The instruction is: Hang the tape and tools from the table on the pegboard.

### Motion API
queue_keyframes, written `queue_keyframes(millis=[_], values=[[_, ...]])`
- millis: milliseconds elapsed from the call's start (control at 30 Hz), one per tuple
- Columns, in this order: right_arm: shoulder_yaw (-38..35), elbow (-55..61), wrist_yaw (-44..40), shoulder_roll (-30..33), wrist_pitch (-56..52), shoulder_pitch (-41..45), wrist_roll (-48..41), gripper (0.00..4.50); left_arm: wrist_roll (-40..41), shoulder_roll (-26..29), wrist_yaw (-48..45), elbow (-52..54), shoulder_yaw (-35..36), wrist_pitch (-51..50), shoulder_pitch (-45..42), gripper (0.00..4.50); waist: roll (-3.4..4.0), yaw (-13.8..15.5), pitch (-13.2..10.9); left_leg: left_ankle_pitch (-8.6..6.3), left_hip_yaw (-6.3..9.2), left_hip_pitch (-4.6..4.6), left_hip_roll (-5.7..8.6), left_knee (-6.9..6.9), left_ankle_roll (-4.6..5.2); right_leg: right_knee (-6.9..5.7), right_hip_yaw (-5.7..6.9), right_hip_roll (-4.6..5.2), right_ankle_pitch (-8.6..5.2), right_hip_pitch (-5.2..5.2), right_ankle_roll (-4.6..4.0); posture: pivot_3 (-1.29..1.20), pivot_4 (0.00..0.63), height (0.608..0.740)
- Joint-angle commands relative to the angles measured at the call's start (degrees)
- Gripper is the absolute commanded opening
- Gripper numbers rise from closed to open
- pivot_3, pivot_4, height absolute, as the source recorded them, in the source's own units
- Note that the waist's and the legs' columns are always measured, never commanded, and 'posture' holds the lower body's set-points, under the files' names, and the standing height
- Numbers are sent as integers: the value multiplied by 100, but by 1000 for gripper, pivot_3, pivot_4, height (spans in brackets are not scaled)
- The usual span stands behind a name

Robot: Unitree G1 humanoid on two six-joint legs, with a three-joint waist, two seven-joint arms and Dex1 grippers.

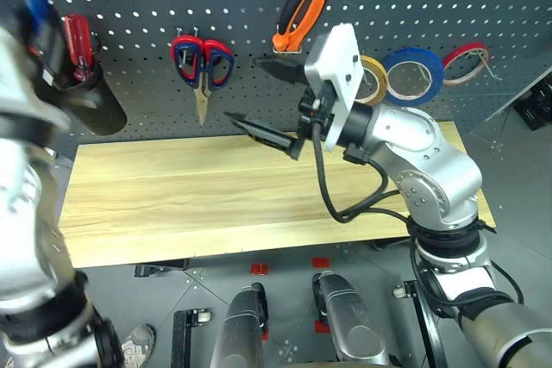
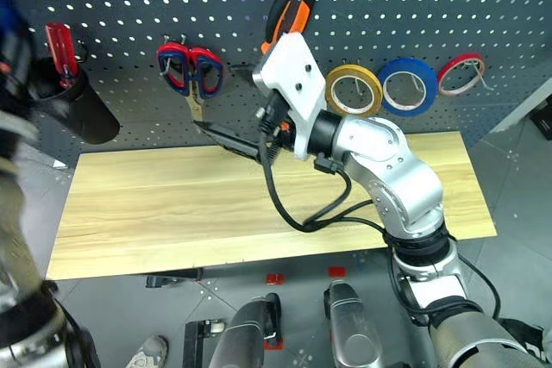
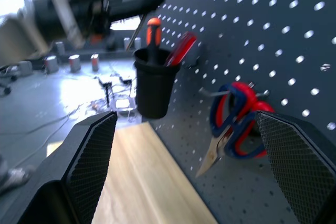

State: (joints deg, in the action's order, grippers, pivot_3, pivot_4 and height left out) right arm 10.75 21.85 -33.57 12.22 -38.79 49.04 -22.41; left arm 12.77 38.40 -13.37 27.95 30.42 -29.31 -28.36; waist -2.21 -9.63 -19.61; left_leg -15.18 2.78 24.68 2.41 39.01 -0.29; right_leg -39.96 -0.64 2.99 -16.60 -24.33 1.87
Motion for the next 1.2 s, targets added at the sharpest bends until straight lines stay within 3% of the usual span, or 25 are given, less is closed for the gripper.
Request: queue_keyframes(millis=[33,267,633,933,1200], values=[[136,66,78,-28,-118,215,68,4500,272,384,-587,-1184,-27,545,-597,493,-3,-9,1,1,2,1,-1,0,-1,0,7,1,0,-4,0,-275,263,740],[277,351,171,-114,-304,91,14,4500,-8,438,-774,-2537,-314,1945,-964,493,-6,-53,4,3,-1,7,-3,0,-5,3,16,6,1,-16,-2,-309,252,740],[192,263,212,-12,-179,86,116,4500,-87,-22,179,-1366,390,1925,403,493,-23,-249,61,4,0,8,-4,-3,-6,-4,16,6,1,-24,-3,-306,242,740],[202,169,181,37,-37,77,124,4500,-94,-103,569,-1357,503,2093,526,3268,-42,-273,191,3,0,8,-2,-2,-5,-5,15,6,2,-21,-3,-306,238,740],[-353,401,315,-97,-148,-430,-387,4500,414,-331,508,-423,-345,1098,359,3268,-40,-241,292,2,5,8,2,-2,-5,-5,13,6,2,-13,-3,-269,224,740]])
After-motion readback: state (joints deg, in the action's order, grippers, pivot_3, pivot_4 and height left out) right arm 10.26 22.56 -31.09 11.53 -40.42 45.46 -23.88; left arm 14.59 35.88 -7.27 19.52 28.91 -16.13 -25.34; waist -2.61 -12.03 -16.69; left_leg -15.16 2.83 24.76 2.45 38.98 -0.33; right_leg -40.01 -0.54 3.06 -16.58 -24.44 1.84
